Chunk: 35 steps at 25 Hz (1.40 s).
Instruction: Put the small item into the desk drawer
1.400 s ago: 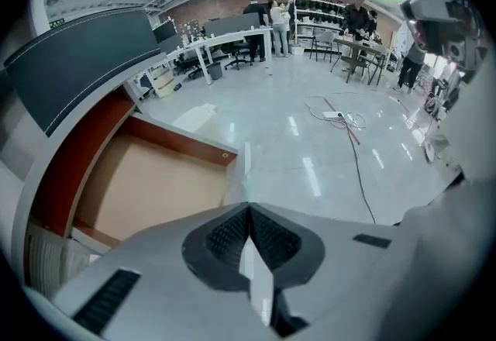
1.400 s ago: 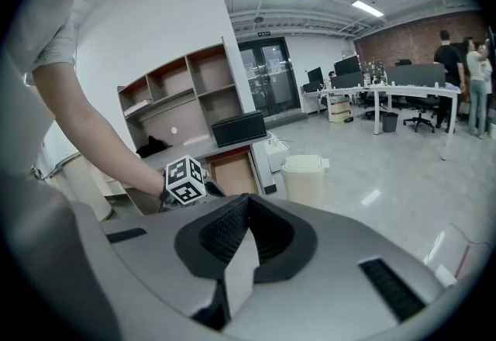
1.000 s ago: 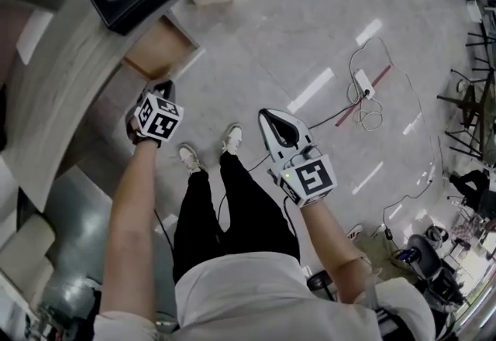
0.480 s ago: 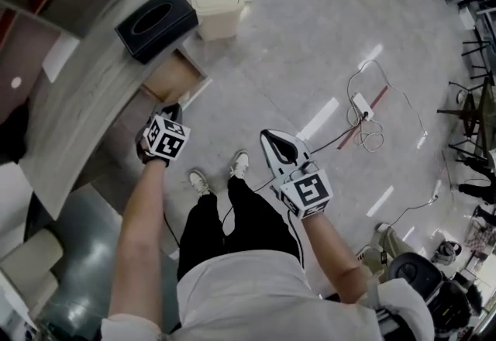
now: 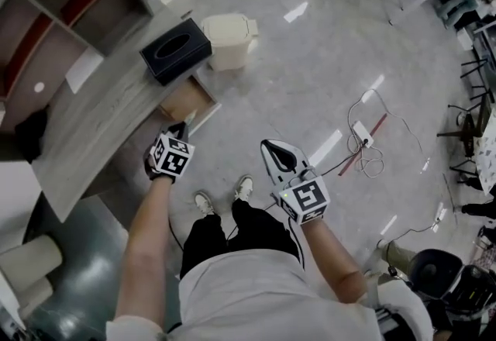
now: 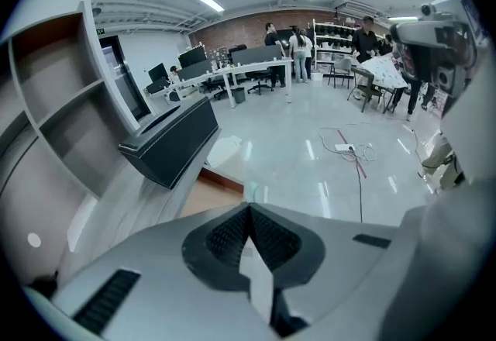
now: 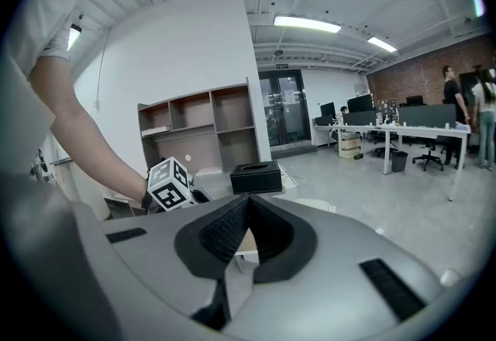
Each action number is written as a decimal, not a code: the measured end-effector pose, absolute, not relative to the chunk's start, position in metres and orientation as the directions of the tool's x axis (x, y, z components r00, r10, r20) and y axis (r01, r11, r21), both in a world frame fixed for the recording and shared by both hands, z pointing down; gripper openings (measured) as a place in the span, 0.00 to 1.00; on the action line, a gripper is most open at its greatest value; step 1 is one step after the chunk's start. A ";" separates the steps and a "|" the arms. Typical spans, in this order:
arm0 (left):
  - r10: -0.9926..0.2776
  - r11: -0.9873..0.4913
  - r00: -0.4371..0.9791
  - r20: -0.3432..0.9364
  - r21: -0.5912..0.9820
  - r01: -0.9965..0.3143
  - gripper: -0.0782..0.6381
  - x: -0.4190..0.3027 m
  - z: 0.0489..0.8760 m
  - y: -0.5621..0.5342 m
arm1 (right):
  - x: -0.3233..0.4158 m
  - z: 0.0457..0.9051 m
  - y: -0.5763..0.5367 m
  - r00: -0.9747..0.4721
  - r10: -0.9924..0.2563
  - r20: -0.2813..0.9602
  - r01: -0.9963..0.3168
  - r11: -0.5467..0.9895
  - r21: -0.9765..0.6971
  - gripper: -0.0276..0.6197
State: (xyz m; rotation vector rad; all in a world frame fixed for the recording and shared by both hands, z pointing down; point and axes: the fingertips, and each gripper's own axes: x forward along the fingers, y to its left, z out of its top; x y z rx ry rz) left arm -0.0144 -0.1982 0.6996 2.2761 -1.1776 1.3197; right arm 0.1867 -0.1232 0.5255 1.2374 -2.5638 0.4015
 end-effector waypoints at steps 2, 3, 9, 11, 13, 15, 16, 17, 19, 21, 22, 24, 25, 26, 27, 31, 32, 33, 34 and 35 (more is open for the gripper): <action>-0.544 -0.622 0.268 0.795 -0.167 -0.765 0.13 -0.018 0.686 -0.201 | 0.182 0.516 -0.126 -0.605 -0.720 0.340 -0.788 0.603 -0.125 0.08; -0.555 -0.615 0.271 0.786 -0.168 -0.770 0.13 -0.020 0.680 -0.202 | 0.179 0.512 -0.128 -0.608 -0.721 0.334 -0.786 0.606 -0.122 0.08; -0.574 -0.601 0.295 0.764 -0.147 -0.786 0.13 -0.030 0.649 -0.199 | 0.168 0.490 -0.132 -0.619 -0.725 0.301 -0.779 0.615 -0.122 0.08; -0.589 -0.582 0.303 0.750 -0.133 -0.803 0.13 -0.037 0.632 -0.198 | 0.166 0.481 -0.133 -0.618 -0.731 0.290 -0.783 0.605 -0.142 0.08; -0.613 -0.548 0.313 0.726 -0.104 -0.830 0.13 -0.045 0.614 -0.197 | 0.163 0.472 -0.135 -0.614 -0.739 0.279 -0.788 0.595 -0.158 0.08; -0.641 -0.516 0.331 0.692 -0.070 -0.854 0.13 -0.050 0.597 -0.193 | 0.158 0.463 -0.134 -0.613 -0.741 0.273 -0.789 0.595 -0.157 0.08; -0.654 -0.508 0.341 0.676 -0.057 -0.860 0.13 -0.051 0.588 -0.189 | 0.155 0.457 -0.132 -0.616 -0.740 0.270 -0.786 0.598 -0.154 0.08; -0.665 -0.504 0.350 0.660 -0.051 -0.862 0.13 -0.052 0.579 -0.186 | 0.151 0.451 -0.130 -0.620 -0.739 0.263 -0.783 0.603 -0.151 0.08; -0.689 -0.495 0.362 0.628 -0.043 -0.868 0.13 -0.054 0.558 -0.180 | 0.145 0.435 -0.128 -0.628 -0.738 0.245 -0.777 0.614 -0.142 0.08; -0.713 -0.480 0.373 0.593 -0.027 -0.877 0.13 -0.057 0.537 -0.178 | 0.141 0.420 -0.126 -0.633 -0.740 0.226 -0.773 0.619 -0.137 0.08; -0.725 -0.475 0.378 0.575 -0.020 -0.880 0.13 -0.058 0.527 -0.177 | 0.139 0.413 -0.125 -0.634 -0.741 0.219 -0.772 0.621 -0.134 0.08; -0.750 -0.467 0.385 0.537 -0.018 -0.884 0.13 -0.064 0.509 -0.176 | 0.134 0.402 -0.125 -0.634 -0.745 0.206 -0.772 0.624 -0.122 0.08; -0.762 -0.463 0.387 0.519 -0.018 -0.886 0.13 -0.067 0.501 -0.176 | 0.132 0.397 -0.126 -0.633 -0.748 0.201 -0.773 0.623 -0.115 0.08; -0.772 -0.458 0.389 0.503 -0.015 -0.889 0.13 -0.071 0.494 -0.177 | 0.131 0.393 -0.126 -0.630 -0.752 0.196 -0.776 0.621 -0.111 0.08; -0.780 -0.454 0.392 0.488 -0.011 -0.891 0.13 -0.074 0.486 -0.176 | 0.129 0.389 -0.127 -0.627 -0.755 0.192 -0.778 0.618 -0.109 0.08; -0.813 -0.446 0.409 0.414 0.009 -0.895 0.13 -0.085 0.446 -0.165 | 0.125 0.381 -0.126 -0.620 -0.766 0.173 -0.785 0.606 -0.128 0.08; -0.819 -0.444 0.412 0.399 0.013 -0.896 0.13 -0.089 0.437 -0.161 | 0.124 0.379 -0.127 -0.621 -0.766 0.168 -0.784 0.606 -0.134 0.08; -0.824 -0.443 0.413 0.387 0.014 -0.897 0.13 -0.092 0.428 -0.157 | 0.122 0.378 -0.126 -0.623 -0.765 0.164 -0.782 0.607 -0.141 0.08; -0.829 -0.442 0.413 0.377 0.011 -0.897 0.13 -0.096 0.421 -0.152 | 0.120 0.378 -0.125 -0.625 -0.763 0.162 -0.780 0.608 -0.149 0.08; -0.834 -0.442 0.412 0.367 0.004 -0.897 0.13 -0.100 0.414 -0.146 | 0.119 0.378 -0.123 -0.627 -0.762 0.161 -0.779 0.608 -0.156 0.08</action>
